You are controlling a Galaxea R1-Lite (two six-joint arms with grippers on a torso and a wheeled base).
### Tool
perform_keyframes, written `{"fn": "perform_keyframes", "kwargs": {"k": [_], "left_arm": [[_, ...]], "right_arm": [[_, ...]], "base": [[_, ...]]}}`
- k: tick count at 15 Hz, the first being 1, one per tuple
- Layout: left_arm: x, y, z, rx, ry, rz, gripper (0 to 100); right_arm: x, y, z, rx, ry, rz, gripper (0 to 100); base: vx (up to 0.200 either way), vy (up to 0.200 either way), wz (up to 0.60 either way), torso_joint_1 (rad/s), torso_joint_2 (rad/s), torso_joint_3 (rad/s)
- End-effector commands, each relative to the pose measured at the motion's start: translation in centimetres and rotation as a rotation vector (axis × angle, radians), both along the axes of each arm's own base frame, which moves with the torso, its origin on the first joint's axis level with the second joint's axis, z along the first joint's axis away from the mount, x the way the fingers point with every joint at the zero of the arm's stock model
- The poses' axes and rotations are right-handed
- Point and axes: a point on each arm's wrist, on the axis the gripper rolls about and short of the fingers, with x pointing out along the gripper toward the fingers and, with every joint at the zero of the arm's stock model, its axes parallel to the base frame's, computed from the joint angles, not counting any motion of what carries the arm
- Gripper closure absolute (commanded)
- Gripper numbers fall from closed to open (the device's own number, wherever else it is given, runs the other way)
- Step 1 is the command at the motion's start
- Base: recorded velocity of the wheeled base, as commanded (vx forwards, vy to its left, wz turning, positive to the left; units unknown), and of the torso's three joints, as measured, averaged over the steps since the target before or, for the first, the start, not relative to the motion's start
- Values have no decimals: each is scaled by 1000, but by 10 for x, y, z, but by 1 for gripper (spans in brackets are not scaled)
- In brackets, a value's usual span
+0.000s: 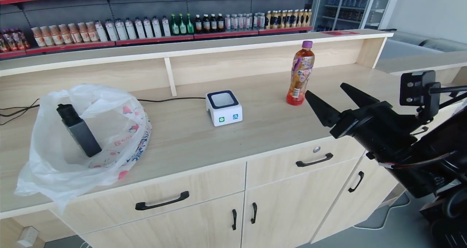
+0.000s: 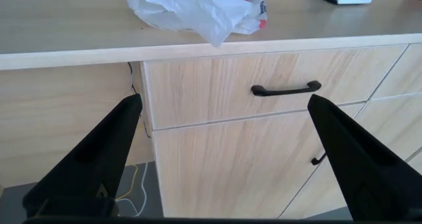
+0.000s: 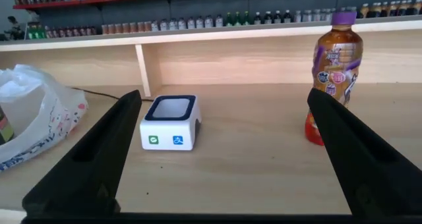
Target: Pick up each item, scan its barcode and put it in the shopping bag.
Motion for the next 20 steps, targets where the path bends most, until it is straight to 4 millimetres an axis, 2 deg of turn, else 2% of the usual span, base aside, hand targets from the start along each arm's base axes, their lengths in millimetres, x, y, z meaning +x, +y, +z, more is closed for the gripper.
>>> {"fn": "perform_keyframes", "kwargs": {"k": [1, 7, 18, 20], "left_arm": [[0, 0, 0, 0, 1, 1, 0], [0, 0, 0, 0, 1, 1, 0], [0, 0, 0, 3, 1, 1, 0], [0, 0, 0, 3, 1, 1, 0]], "right_arm": [[-1, 0, 0, 0, -1, 1, 0], [-5, -2, -4, -9, 18, 1, 0], [-12, -5, 3, -1, -9, 2, 0], [-15, -6, 1, -5, 1, 2, 0]], "base": [[0, -200, 600, 2, 7, 2], [0, -200, 600, 43, -90, -43], [0, -200, 0, 4, 2, 2], [200, -100, 0, 0, 7, 7]]}}
